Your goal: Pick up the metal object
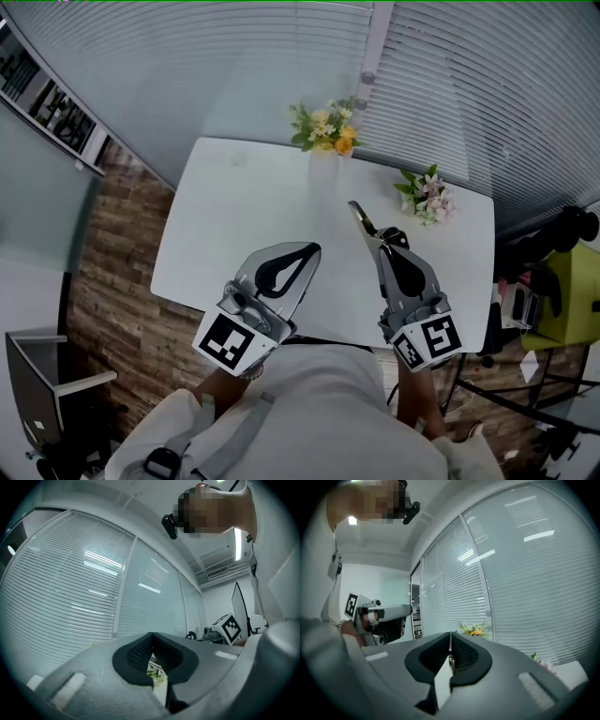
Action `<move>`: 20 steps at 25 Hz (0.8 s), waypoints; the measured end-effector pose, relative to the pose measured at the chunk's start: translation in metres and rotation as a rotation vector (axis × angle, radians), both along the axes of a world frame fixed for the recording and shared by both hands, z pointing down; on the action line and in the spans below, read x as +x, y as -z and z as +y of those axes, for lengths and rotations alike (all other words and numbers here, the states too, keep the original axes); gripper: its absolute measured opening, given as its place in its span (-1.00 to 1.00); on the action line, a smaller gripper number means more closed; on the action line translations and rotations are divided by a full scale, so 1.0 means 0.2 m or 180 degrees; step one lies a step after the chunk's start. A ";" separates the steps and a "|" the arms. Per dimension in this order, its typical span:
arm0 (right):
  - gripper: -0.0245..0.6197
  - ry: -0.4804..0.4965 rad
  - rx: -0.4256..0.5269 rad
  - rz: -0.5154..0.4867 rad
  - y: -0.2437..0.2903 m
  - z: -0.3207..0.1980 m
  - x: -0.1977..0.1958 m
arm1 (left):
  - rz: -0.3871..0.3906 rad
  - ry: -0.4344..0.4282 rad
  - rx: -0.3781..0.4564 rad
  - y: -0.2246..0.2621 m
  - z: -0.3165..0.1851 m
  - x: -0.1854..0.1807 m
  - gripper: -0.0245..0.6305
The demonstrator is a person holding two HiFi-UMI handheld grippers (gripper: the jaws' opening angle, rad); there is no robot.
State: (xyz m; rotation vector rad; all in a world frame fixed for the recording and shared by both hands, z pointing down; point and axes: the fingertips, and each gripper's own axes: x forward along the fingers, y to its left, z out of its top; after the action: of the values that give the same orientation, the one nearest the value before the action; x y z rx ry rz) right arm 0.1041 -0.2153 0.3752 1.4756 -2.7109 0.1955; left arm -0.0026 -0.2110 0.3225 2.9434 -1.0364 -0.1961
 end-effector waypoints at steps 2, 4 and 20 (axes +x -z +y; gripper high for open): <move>-0.89 0.0007 0.0075 0.0040 0.05 0.01 0.00 | -0.0002 0.0003 0.0001 0.00 0.00 0.00 -0.91; -0.89 0.0012 0.0144 0.0092 0.10 0.03 -0.01 | -0.0005 0.0004 0.0009 0.00 0.00 -0.01 -0.91; -0.89 -0.0037 0.0519 0.0324 0.37 0.13 -0.01 | 0.0010 0.0018 0.0066 0.04 -0.01 -0.02 -0.91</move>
State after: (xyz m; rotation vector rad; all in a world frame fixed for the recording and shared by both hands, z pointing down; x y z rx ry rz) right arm 0.1027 -0.1901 0.3002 1.4958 -2.6930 -0.1002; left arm -0.0060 -0.2129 0.3153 2.9578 -1.0486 -0.2129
